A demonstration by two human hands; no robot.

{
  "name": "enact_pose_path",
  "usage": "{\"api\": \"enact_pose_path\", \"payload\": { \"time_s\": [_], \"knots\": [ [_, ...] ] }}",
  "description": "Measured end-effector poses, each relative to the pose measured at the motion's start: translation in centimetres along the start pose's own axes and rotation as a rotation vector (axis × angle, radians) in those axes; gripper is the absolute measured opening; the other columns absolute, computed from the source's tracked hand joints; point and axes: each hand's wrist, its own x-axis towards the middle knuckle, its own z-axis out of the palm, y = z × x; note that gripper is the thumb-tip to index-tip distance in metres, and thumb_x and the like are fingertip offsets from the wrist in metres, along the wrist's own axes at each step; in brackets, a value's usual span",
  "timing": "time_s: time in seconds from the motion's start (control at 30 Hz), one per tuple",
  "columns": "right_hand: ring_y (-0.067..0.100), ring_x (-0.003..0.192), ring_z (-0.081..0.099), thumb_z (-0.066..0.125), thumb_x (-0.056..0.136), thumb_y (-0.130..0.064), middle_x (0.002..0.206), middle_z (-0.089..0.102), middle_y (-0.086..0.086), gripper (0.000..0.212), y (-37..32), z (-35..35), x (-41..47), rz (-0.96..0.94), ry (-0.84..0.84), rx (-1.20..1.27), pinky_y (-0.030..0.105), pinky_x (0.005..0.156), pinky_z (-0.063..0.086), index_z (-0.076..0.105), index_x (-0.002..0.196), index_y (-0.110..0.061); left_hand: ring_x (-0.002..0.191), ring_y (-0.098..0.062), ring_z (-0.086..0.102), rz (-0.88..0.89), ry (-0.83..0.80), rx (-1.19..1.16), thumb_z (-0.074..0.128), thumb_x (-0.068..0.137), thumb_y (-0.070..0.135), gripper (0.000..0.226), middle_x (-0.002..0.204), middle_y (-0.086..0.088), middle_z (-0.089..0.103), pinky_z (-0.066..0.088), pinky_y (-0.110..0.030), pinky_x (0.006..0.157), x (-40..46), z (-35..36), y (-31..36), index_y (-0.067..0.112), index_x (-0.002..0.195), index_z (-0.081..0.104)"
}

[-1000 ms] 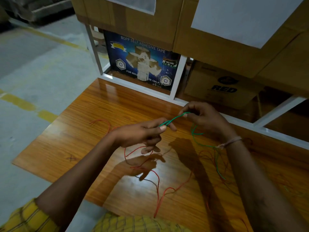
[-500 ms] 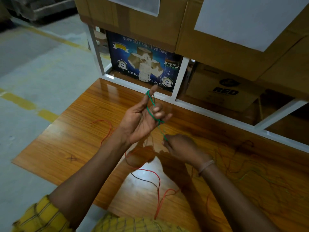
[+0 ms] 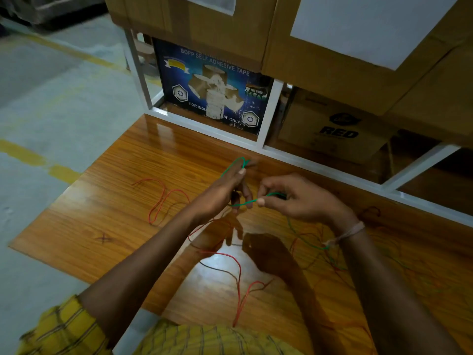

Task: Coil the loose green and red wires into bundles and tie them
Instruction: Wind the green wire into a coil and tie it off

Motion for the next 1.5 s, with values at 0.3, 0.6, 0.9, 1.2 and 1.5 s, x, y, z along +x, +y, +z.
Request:
{"api": "enact_pose_path", "payload": {
  "time_s": [0.3, 0.6, 0.9, 1.2, 1.5],
  "knots": [
    [-0.002, 0.064, 0.058, 0.064, 0.102, -0.007, 0.084, 0.062, 0.002, 0.009, 0.7, -3.1, 1.0, -0.075, 0.207, 0.277, 0.022, 0.056, 0.052, 0.065, 0.099, 0.001, 0.063, -0.023, 0.053, -0.111, -0.361, -0.257, 0.027, 0.116, 0.03, 0.043, 0.069, -0.014, 0.049, 0.031, -0.076, 0.116, -2.2, -0.1, 0.2, 0.018, 0.15, 0.051],
    [0.013, 0.063, 0.053, 0.062, 0.106, -0.026, 0.077, 0.06, 0.002, 0.016, 4.2, 0.5, 3.9, 0.095, 0.392, 0.293, 0.032, 0.053, 0.045, 0.07, 0.096, -0.017, 0.048, -0.011, 0.034, -0.118, -0.454, -0.741, 0.027, 0.118, 0.028, 0.049, 0.059, -0.001, 0.042, 0.038, -0.07, 0.118, -1.8, -0.7, 0.9, 0.009, 0.163, 0.036],
    [-0.001, 0.057, 0.062, 0.052, 0.11, -0.036, 0.073, 0.072, -0.001, 0.026, 5.6, 5.7, 2.3, 0.198, 0.006, 0.07, 0.031, 0.062, 0.051, 0.073, 0.125, -0.036, 0.062, -0.01, 0.059, -0.033, -0.256, -1.105, 0.021, 0.118, 0.03, 0.047, 0.07, 0.001, 0.058, 0.034, -0.065, 0.122, -0.1, -1.9, 0.8, 0.012, 0.153, 0.045],
    [0.006, 0.075, 0.069, 0.07, 0.101, -0.029, 0.101, 0.079, -0.002, 0.033, 2.7, 3.6, -0.1, 0.048, -0.315, 0.034, 0.024, 0.068, 0.057, 0.071, 0.134, -0.034, 0.121, -0.038, 0.072, -0.128, 0.001, -0.894, 0.026, 0.117, 0.038, 0.04, 0.141, -0.011, 0.07, 0.052, -0.049, 0.1, 0.8, -1.1, 0.0, 0.022, 0.15, 0.043],
    [0.008, 0.046, 0.045, 0.066, 0.101, -0.015, 0.059, 0.05, -0.004, 0.031, 0.9, -2.7, -0.5, -0.059, -0.125, 0.468, 0.026, 0.048, 0.052, 0.065, 0.11, 0.014, 0.074, -0.036, 0.07, -0.119, -0.162, -0.353, 0.027, 0.118, 0.031, 0.038, 0.108, -0.03, 0.075, 0.059, -0.035, 0.075, -1.0, 0.7, 1.1, 0.019, 0.15, 0.043]
  ]
}}
